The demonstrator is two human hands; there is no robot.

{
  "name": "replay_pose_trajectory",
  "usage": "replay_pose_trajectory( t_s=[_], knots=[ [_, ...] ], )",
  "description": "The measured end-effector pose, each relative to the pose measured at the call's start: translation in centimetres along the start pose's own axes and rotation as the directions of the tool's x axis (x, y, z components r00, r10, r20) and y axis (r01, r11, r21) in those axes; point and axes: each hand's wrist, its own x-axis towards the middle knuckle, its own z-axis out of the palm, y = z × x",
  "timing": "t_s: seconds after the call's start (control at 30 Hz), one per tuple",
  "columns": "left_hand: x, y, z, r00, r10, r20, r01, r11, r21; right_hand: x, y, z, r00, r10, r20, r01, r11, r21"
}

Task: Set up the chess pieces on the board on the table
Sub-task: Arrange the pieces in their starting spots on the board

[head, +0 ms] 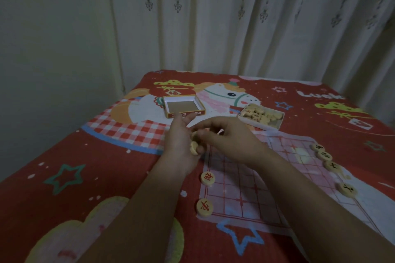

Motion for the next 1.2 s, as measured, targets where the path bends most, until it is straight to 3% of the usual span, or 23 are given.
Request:
replay_pose_trajectory(
  t_s=[0.07,0.2,0.27,0.43,0.53,0.73,0.87,1.07,1.2],
  knots=[
    [0.0,0.1,0.0,1.000,0.002,0.011,-0.002,1.000,0.027,-0.2,0.6,0.5,0.998,-0.043,0.042,0.044,0.999,-0.025],
    [0.1,-0.2,0.1,0.999,0.032,0.032,-0.035,0.996,0.076,-0.7,1.2,0.5,0.996,-0.083,-0.039,0.081,0.995,-0.052],
    [0.2,-0.3,0.0,0.998,0.060,0.030,-0.063,0.993,0.099,-1.0,1.2,0.1,0.992,-0.085,-0.089,0.085,0.996,-0.003],
    [0.3,-0.7,-0.1,0.991,0.134,0.029,-0.135,0.917,0.375,-1.4,1.4,-0.5,0.973,-0.023,-0.230,0.070,0.977,0.201],
    [0.1,-1.0,0.0,0.984,0.174,0.048,-0.176,0.871,0.459,-1.4,1.6,-0.4,0.966,0.011,-0.258,0.051,0.971,0.234],
    [-0.5,-1.1,0.2,0.980,0.181,0.084,-0.199,0.887,0.416,-1.3,2.0,-0.4,0.970,0.068,-0.232,0.004,0.955,0.297],
    [-0.3,-1.1,0.1,0.976,0.210,0.064,-0.217,0.887,0.406,-1.2,2.0,-0.6,0.941,0.203,-0.272,-0.075,0.907,0.415],
    [-0.3,-1.2,0.0,0.973,0.204,0.107,-0.230,0.874,0.427,-1.2,2.1,-0.9,0.938,0.200,-0.284,-0.094,0.933,0.347],
    [-0.2,-0.8,0.0,0.974,0.223,0.028,-0.219,0.911,0.349,-1.1,2.2,-2.6,0.888,0.301,-0.348,-0.151,0.905,0.399]
  ],
)
